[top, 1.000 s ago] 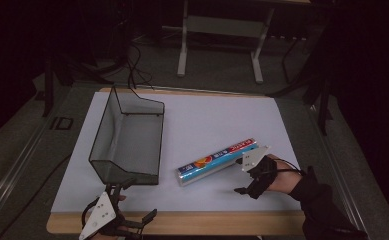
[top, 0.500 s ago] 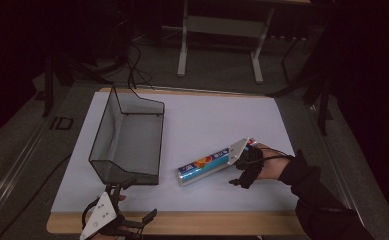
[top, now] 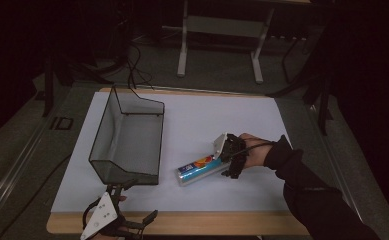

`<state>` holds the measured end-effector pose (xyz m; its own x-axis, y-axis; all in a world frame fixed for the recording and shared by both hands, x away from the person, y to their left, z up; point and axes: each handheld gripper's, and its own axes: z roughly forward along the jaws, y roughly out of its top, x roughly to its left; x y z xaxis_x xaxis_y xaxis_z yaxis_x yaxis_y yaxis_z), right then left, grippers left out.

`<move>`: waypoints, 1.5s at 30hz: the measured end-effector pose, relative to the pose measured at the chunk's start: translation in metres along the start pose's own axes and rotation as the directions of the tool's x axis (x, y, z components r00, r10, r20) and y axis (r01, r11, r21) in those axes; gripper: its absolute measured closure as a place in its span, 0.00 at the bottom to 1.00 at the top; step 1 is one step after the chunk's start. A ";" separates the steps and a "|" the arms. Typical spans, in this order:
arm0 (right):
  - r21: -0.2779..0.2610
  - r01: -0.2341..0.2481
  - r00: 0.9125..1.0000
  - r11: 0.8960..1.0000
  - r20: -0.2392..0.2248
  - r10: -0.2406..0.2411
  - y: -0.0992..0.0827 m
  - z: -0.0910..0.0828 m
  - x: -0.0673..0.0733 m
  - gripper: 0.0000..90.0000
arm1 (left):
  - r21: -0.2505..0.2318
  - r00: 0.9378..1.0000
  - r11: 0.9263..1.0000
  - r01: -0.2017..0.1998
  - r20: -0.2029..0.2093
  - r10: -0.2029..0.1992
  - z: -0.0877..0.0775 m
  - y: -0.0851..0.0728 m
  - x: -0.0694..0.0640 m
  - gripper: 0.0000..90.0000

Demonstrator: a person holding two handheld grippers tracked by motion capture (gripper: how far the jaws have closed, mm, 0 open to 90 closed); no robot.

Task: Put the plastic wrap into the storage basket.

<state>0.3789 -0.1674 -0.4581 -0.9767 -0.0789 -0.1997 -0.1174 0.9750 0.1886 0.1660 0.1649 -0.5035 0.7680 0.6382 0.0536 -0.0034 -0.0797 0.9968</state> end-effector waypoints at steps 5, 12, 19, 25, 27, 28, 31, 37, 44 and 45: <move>0.029 0.033 0.999 0.999 -0.007 -0.033 0.009 0.011 -0.009 0.11 | 0.002 1.000 1.000 0.001 0.001 -0.001 -0.001 0.000 0.000 0.00; 0.073 0.057 0.998 0.996 -0.029 -0.055 0.017 0.027 -0.016 0.15 | 0.007 1.000 1.000 0.005 0.007 -0.005 -0.002 -0.001 -0.001 0.00; 0.124 0.102 0.994 0.987 -0.062 -0.095 0.020 0.041 -0.019 0.18 | 0.011 1.000 1.000 0.006 0.010 -0.006 -0.001 -0.001 0.000 0.00; 0.142 0.153 0.986 0.978 -0.090 -0.141 0.022 0.048 -0.020 0.23 | 0.019 1.000 1.000 0.000 0.017 -0.001 0.000 -0.001 -0.001 0.00; 0.147 0.170 0.983 0.974 -0.094 -0.157 0.023 0.051 -0.019 0.25 | 0.019 1.000 1.000 0.000 0.017 -0.001 0.000 -0.001 -0.001 0.00; 0.148 0.178 0.981 0.973 -0.099 -0.164 0.024 0.051 -0.019 0.26 | 0.018 1.000 1.000 0.002 0.018 -0.002 0.000 -0.002 -0.001 0.00; 0.147 0.198 0.977 0.969 -0.106 -0.184 0.025 0.053 -0.018 0.28 | 0.021 1.000 1.000 0.000 0.020 -0.001 0.000 -0.002 -0.001 0.00; 0.144 0.224 0.973 0.964 -0.094 -0.212 0.024 0.051 -0.015 0.30 | 0.022 1.000 1.000 -0.004 0.018 0.003 0.001 -0.002 -0.001 0.00; 0.088 0.155 0.985 0.984 -0.089 -0.147 0.025 0.039 -0.017 0.33 | 0.016 1.000 1.000 -0.004 0.015 0.003 0.001 -0.001 0.000 0.00; 0.087 0.145 0.986 0.986 -0.093 -0.136 0.025 0.036 -0.017 0.34 | 0.016 1.000 1.000 -0.003 0.015 0.003 0.001 -0.001 0.000 0.00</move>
<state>0.3994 -0.1340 -0.4841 -0.9640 -0.2302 -0.1329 -0.2412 0.9677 0.0730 0.1661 0.1642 -0.5049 0.7775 0.6264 0.0557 0.0045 -0.0941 0.9956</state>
